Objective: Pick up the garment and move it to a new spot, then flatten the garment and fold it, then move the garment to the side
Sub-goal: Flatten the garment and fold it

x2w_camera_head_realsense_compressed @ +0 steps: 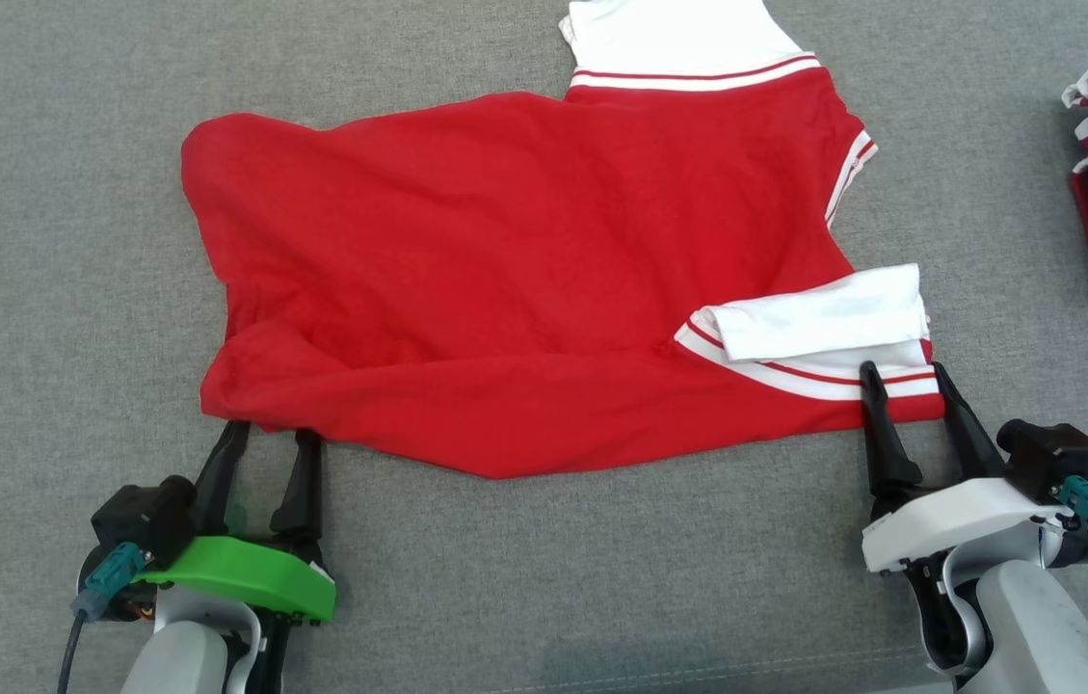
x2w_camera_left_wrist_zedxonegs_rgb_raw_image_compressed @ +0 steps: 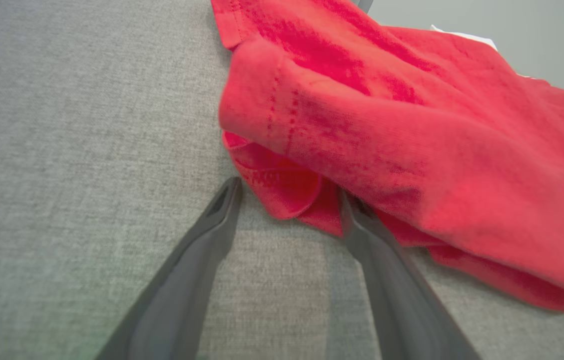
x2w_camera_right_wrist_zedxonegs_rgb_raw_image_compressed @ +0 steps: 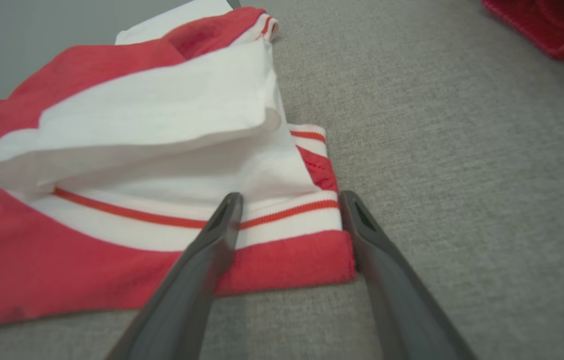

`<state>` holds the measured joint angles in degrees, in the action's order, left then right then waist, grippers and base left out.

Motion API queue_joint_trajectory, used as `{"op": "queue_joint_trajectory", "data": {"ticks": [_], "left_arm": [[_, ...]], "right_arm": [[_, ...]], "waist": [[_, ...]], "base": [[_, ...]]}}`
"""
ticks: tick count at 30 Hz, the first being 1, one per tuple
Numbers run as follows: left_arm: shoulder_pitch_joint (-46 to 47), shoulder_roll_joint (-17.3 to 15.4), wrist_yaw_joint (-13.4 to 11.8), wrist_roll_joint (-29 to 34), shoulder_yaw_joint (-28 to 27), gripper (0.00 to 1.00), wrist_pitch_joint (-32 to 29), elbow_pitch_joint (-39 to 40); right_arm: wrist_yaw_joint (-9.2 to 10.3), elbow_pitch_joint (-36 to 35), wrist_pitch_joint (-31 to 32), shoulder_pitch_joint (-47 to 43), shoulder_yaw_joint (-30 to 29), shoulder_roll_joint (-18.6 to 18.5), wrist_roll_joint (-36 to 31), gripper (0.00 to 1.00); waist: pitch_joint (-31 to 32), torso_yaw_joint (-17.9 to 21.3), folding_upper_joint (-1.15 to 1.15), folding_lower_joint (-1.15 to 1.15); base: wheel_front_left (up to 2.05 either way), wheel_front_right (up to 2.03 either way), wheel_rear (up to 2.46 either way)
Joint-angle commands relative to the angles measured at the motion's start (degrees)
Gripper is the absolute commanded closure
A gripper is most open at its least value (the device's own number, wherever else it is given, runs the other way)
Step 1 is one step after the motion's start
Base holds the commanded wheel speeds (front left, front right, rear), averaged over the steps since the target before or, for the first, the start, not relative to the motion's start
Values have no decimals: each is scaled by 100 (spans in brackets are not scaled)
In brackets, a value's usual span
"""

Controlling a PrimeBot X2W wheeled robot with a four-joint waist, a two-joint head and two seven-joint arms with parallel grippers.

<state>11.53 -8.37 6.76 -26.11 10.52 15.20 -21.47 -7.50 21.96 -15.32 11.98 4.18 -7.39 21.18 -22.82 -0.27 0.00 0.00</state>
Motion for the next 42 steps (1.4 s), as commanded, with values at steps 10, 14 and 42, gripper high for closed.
{"op": "queue_joint_trajectory", "data": {"ticks": [10, 14, 42], "left_arm": [[-182, -217, 70, -5, 35, 100, -7, 393], [-475, -360, 65, 16, 99, 100, -45, 790], [-1417, -428, -585, 1, -34, 0, -157, 1713]], "right_arm": [[2, -234, 27, -90, 261, -168, 368, 100], [2, -782, 135, -434, 210, -282, 471, 100], [2, -2469, 516, -1603, -758, 101, -11, 0]], "waist": [[121, -73, 0, 0], [242, -150, 0, 0], [715, -262, 0, 0]], "base": [[0, 0, 0], [0, 0, 0], [0, 0, 0]]}}
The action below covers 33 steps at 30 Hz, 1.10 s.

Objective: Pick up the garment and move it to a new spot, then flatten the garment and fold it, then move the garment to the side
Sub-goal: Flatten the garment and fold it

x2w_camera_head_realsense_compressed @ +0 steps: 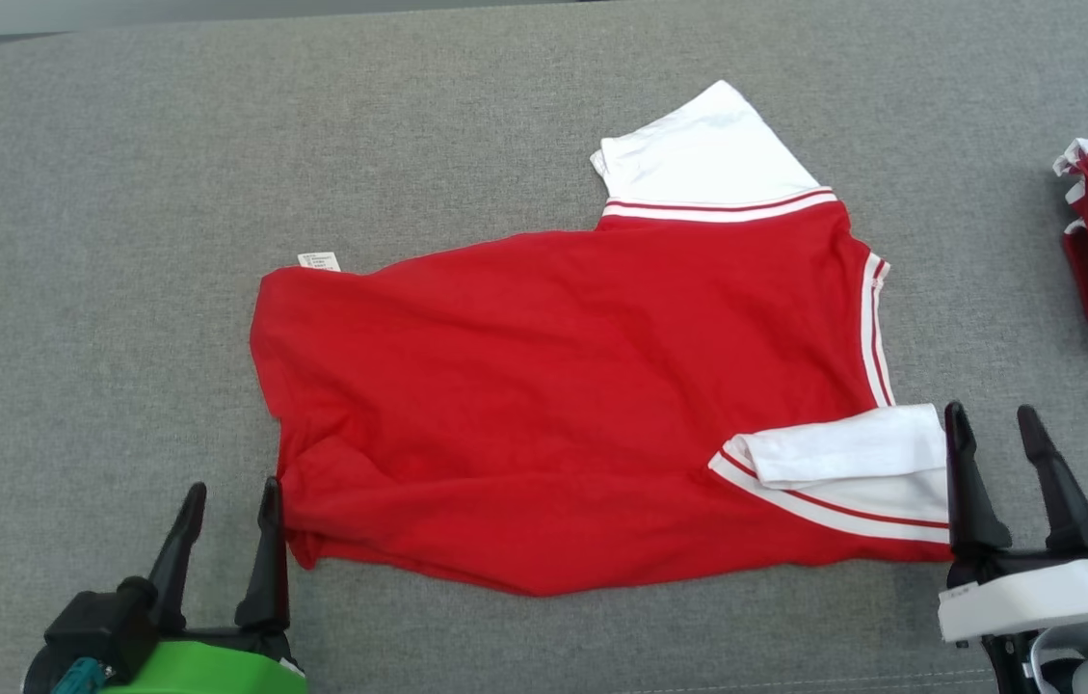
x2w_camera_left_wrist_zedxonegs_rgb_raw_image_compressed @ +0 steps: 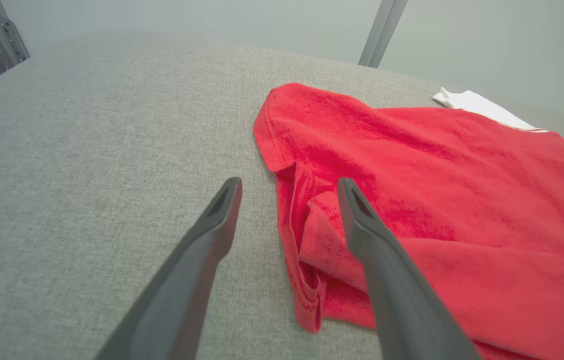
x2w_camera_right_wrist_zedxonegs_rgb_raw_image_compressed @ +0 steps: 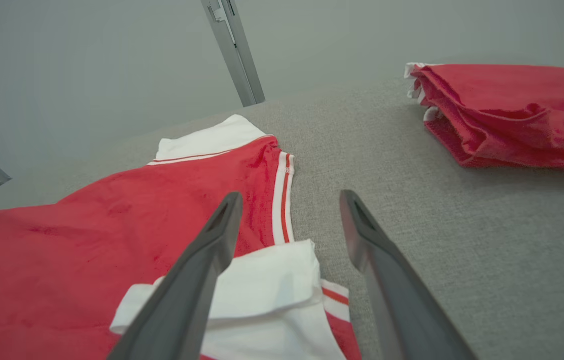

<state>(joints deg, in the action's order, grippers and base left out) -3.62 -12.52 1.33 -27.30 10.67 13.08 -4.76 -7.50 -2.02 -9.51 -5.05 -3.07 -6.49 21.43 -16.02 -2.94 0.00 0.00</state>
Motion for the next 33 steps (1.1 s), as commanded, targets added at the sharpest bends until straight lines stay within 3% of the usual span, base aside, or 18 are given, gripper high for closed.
{"op": "queue_joint_trajectory", "data": {"ticks": [1, 8, 22, 28, 32, 33], "left_arm": [[130, -7, -90, 171, -98, 0, 105, 91], [475, 38, -281, 627, -402, 0, 210, 591], [784, 116, -219, 823, -538, 0, 218, 649], [1476, 96, -31, 686, -520, 0, 107, 397], [2267, -43, 200, 446, -463, 0, -445, -146], [2598, -125, 295, 267, -470, 0, -837, -560]], "right_arm": [[2, -165, -128, 140, -53, 11, -119, 0], [2, -683, -298, 565, -55, 47, -600, 0], [2, -376, -308, 779, 120, 54, -574, 0], [2, -366, -325, 915, 124, 20, -535, 0], [2, -346, -296, 1078, 258, 31, -508, 0], [2, -322, -303, 1169, 332, 55, -496, 0]], "waist": [[54, 14, 0, 0], [170, 92, 0, 0], [199, 109, 0, 0], [1, 79, 0, 0], [-207, 188, 0, 0], [-315, 264, 0, 0]], "base": [[0, 0, 0], [0, 0, 0], [0, 0, 0], [0, 0, 0], [0, 0, 0], [0, 0, 0]]}}
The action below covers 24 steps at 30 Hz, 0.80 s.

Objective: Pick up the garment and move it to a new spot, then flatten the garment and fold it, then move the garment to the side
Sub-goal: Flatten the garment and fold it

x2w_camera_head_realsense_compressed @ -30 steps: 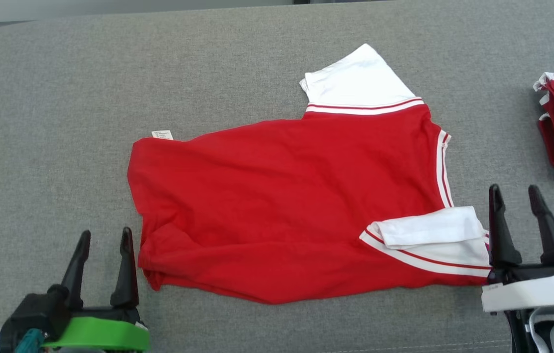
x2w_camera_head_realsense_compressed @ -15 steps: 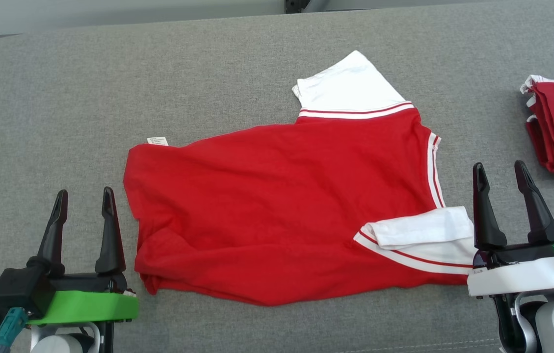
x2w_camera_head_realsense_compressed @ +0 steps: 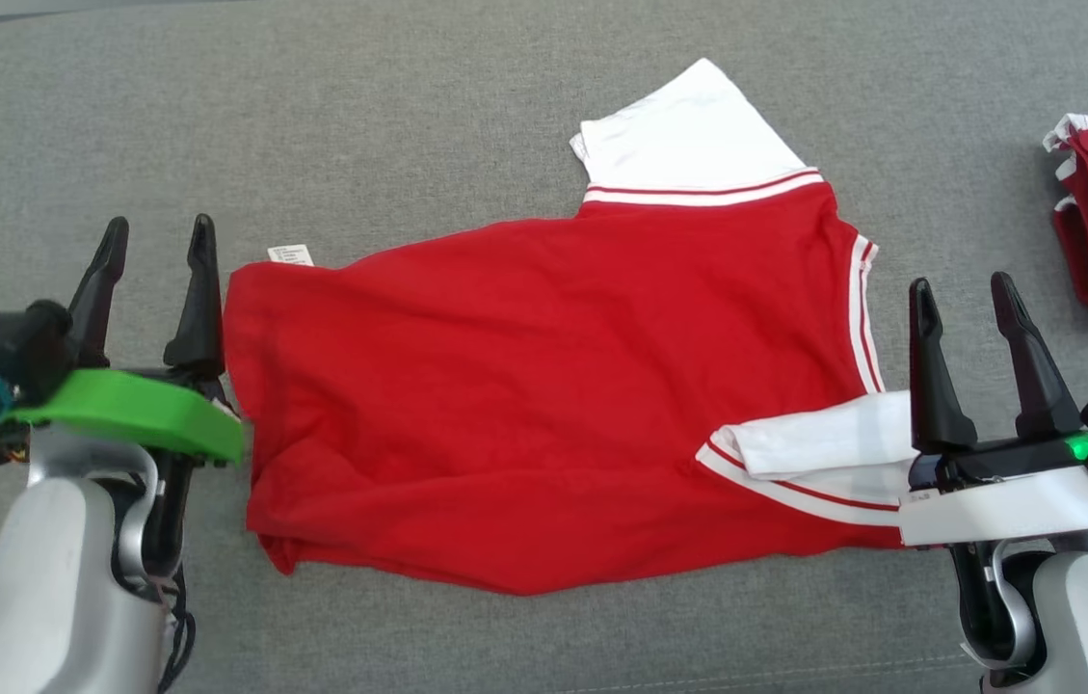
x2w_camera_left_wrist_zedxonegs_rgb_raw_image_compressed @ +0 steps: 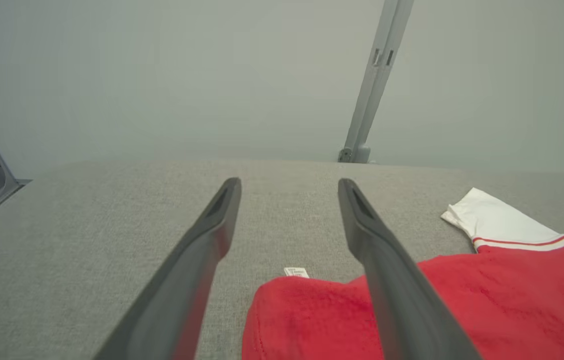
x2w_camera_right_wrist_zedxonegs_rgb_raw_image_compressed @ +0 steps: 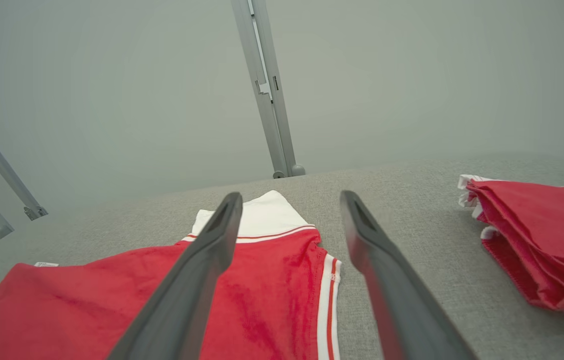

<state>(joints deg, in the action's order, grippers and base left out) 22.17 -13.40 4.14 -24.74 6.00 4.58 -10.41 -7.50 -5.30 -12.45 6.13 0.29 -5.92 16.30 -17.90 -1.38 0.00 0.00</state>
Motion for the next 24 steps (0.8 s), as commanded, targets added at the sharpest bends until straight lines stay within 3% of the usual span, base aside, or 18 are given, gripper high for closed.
{"op": "queue_joint_trajectory", "data": {"ticks": [1, 6, 13, 15, 16, 24], "left_arm": [[157, -78, 57, -85, 10, 0, -171, -217], [659, -195, 231, -605, 66, 0, -909, -1217], [981, -302, 323, -1049, 219, 0, -1212, -2047], [1005, -316, 338, -1162, 287, 60, -1244, -2161], [1034, -337, 334, -1197, 317, 100, -1215, -2198], [1162, -467, 337, -1328, 585, 100, -835, -2231]], "right_arm": [[2, 37, -12, 87, 23, 12, 35, 0], [1, 214, -82, 259, 160, 52, 109, 0], [2, 419, -137, 383, 203, 66, 189, 0], [2, 476, -141, 398, 182, 35, 222, 0], [2, 513, -143, 418, 167, 11, 257, 0], [1, 915, -26, 1049, 56, -347, 414, 0]], "waist": [[-174, 144, 0, 0], [-354, 274, 0, 0], [-458, 344, 0, 0], [-456, 347, 0, 0], [-457, 347, 0, 0], [-443, 301, 0, 0]], "base": [[0, 0, 0], [0, 0, 0], [0, 0, 0], [0, 0, 0], [0, 0, 0], [0, 0, 0]]}}
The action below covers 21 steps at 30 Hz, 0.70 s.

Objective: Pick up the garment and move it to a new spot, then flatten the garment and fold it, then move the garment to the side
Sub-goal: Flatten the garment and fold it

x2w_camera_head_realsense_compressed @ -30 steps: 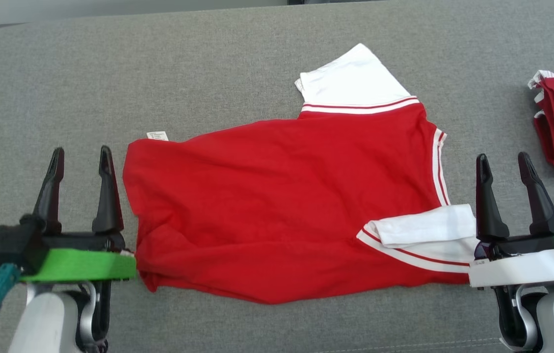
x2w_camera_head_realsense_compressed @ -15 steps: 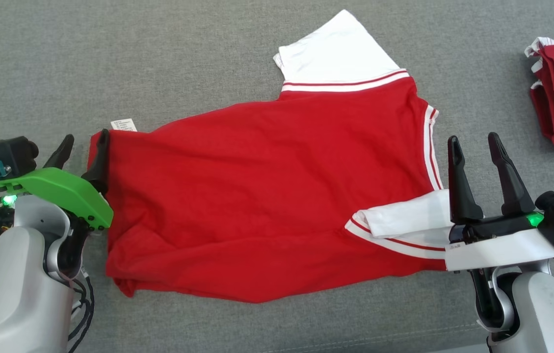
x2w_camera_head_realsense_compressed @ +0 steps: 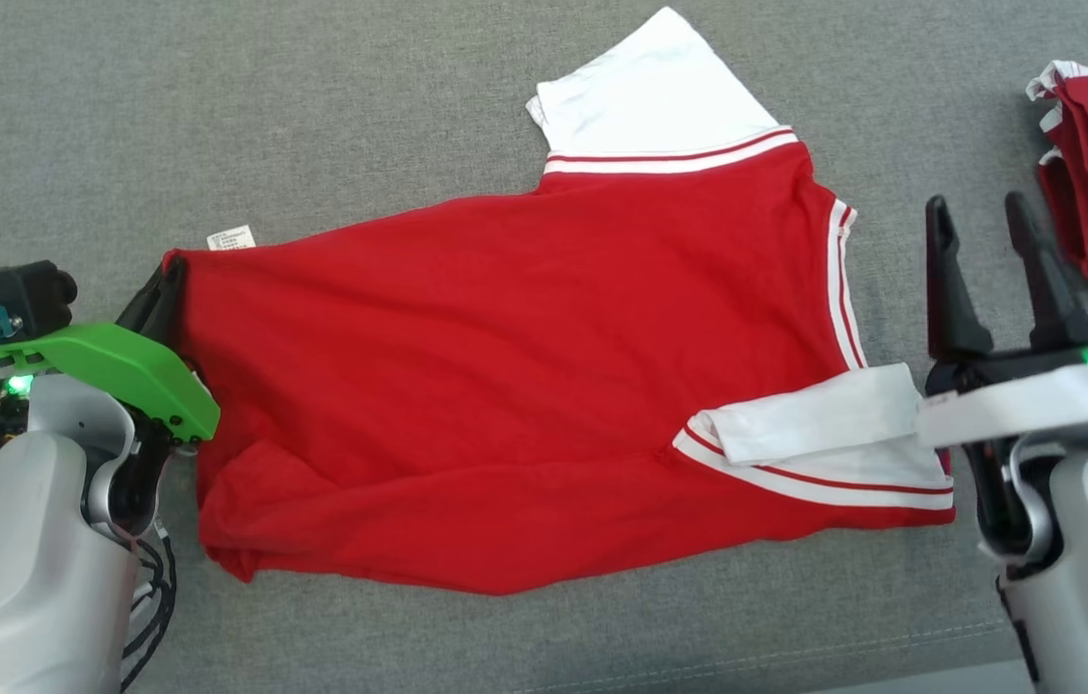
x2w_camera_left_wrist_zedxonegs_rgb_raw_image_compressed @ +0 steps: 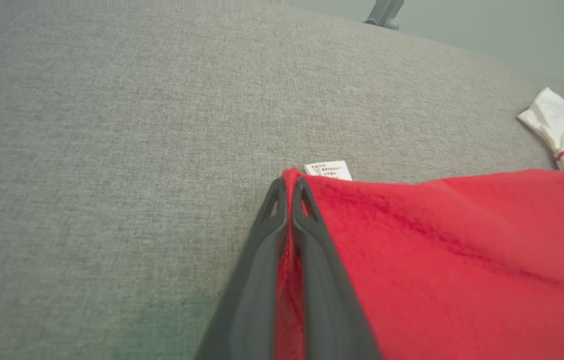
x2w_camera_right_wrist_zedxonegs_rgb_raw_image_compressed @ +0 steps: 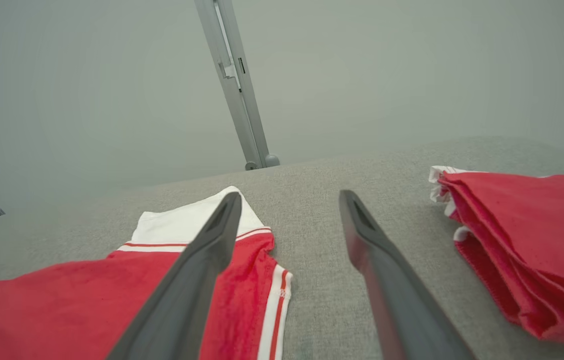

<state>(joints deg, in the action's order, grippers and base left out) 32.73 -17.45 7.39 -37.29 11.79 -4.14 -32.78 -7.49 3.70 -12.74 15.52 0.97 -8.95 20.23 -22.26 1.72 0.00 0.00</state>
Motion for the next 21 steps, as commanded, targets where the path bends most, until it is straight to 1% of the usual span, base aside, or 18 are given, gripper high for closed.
{"op": "queue_joint_trajectory", "data": {"ticks": [1, 6, 9, 15, 21], "left_arm": [[144, -74, 12, -86, 54, 100, 69, 17], [416, -37, 13, -59, 296, 100, 203, 101], [630, 41, 14, -75, 478, 100, 238, 132], [1072, 255, 14, -160, 909, 100, 398, 95], [1440, 490, 15, -279, 1402, 100, 614, -37]], "right_arm": [[1, 117, 42, 281, -25, -129, 44, 0], [1, 824, 254, 1356, 76, -556, 254, 0], [0, 1353, 415, 2081, 307, -792, 354, 0], [0, 2548, 856, 3376, 1147, -1136, 497, 0], [1, 3521, 1286, 4214, 2125, -1437, 641, 0]], "waist": [[-24, -29, 0, 0], [-227, -242, 0, 0], [-427, -450, 0, 0], [-800, -942, 0, 0], [-1049, -1389, 0, 0]], "base": [[0, 0, 0], [0, 0, 0], [0, 0, 0], [0, 0, 0], [0, 0, 0]]}}
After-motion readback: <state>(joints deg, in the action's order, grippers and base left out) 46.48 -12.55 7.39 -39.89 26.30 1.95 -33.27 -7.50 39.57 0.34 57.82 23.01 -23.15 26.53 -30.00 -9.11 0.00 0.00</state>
